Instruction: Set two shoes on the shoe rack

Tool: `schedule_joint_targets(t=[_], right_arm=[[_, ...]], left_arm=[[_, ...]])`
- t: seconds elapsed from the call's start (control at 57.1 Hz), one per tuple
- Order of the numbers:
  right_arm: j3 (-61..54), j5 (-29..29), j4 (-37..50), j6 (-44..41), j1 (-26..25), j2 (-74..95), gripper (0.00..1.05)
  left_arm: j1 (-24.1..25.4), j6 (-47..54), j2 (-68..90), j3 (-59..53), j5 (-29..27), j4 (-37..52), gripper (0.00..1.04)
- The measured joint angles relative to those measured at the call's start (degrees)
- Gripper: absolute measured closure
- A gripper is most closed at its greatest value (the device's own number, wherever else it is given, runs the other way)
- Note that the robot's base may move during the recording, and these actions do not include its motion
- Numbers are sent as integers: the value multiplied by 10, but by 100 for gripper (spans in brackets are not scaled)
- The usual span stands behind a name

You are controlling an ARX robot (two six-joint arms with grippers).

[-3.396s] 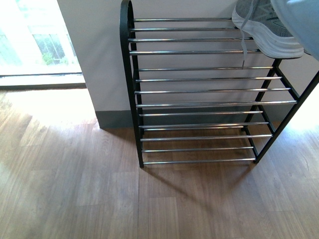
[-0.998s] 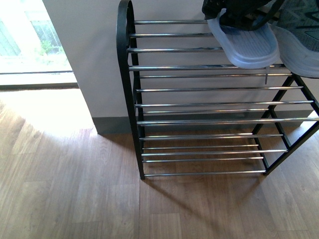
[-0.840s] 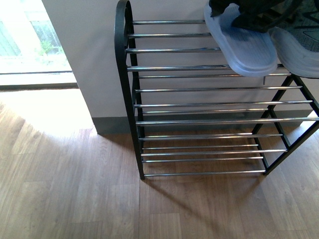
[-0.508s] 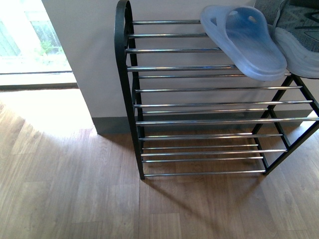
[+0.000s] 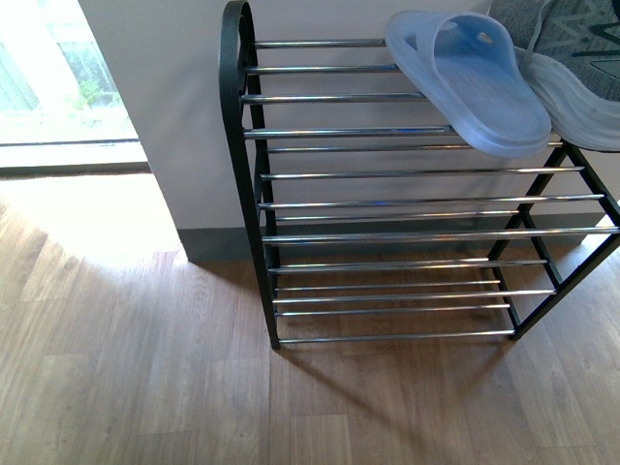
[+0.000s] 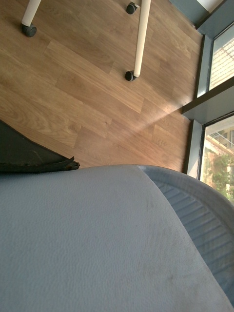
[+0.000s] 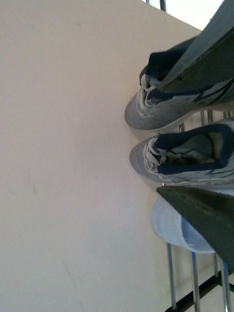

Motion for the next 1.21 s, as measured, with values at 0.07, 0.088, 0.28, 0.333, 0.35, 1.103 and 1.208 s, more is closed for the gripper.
schedule_joint_targets(t=[0.07, 0.088, 0.28, 0.333, 0.35, 1.103, 1.208], right_arm=[[-34, -27, 3, -7, -13, -12, 72], [-44, -30, 4, -9, -16, -15, 76], [-111, -30, 11, -18, -29, -78, 103], [-127, -31, 11, -19, -29, -94, 103], [-129, -31, 11, -19, -29, -97, 103], [-252, -31, -64, -19, -29, -301, 103], [-258, -31, -89, -19, -29, -326, 103]], left_arm=[[0, 0, 0, 0, 0, 0, 103], [0, 0, 0, 0, 0, 0, 103], [0, 0, 0, 0, 0, 0, 103], [0, 0, 0, 0, 1, 0, 103], [0, 0, 0, 0, 1, 0, 103], [0, 0, 0, 0, 0, 0, 103], [0, 0, 0, 0, 0, 0, 103]])
